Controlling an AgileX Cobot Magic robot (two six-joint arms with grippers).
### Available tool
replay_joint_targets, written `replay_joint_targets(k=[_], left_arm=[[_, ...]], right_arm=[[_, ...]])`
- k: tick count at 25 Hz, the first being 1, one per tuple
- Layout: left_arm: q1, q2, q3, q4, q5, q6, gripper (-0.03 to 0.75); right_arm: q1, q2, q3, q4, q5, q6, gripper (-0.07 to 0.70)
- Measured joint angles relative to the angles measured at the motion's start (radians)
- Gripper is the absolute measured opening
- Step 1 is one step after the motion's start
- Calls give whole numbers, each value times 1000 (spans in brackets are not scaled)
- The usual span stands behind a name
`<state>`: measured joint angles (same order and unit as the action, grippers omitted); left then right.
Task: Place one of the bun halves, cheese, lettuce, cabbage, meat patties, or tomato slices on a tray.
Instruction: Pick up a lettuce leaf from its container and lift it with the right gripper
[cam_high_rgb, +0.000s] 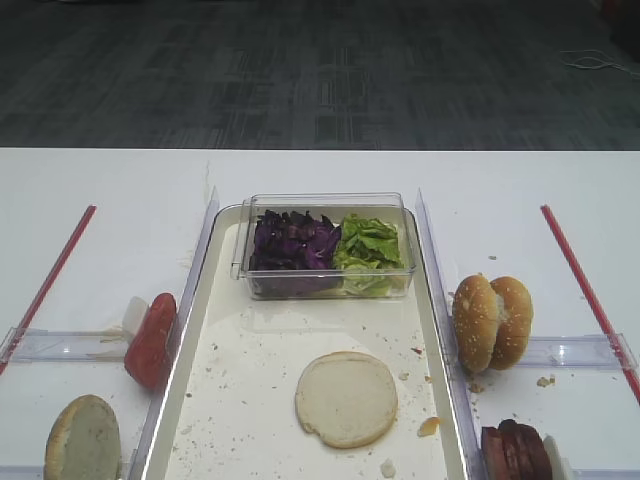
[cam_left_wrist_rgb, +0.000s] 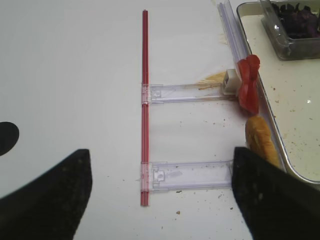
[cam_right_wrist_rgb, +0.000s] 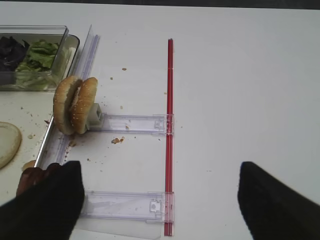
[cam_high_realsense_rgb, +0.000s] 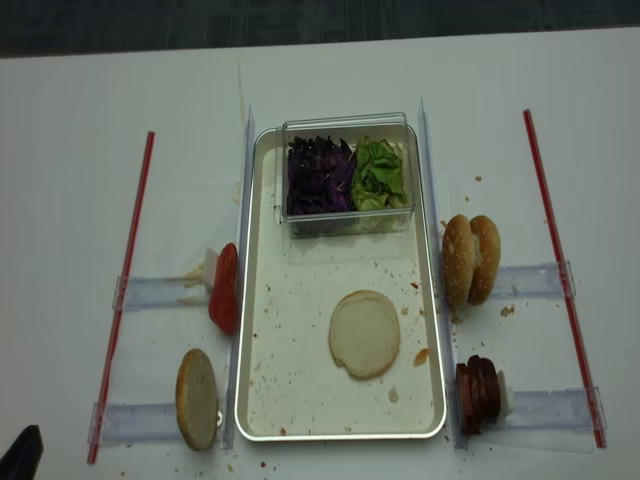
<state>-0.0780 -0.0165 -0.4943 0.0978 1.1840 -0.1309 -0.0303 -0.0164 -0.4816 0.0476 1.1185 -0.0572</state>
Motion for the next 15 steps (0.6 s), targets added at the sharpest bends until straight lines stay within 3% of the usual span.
replay_joint_targets(k=[15], left_arm=[[0, 0, 0, 0, 0, 2, 564]], right_arm=[[0, 0, 0, 0, 0, 0, 652]])
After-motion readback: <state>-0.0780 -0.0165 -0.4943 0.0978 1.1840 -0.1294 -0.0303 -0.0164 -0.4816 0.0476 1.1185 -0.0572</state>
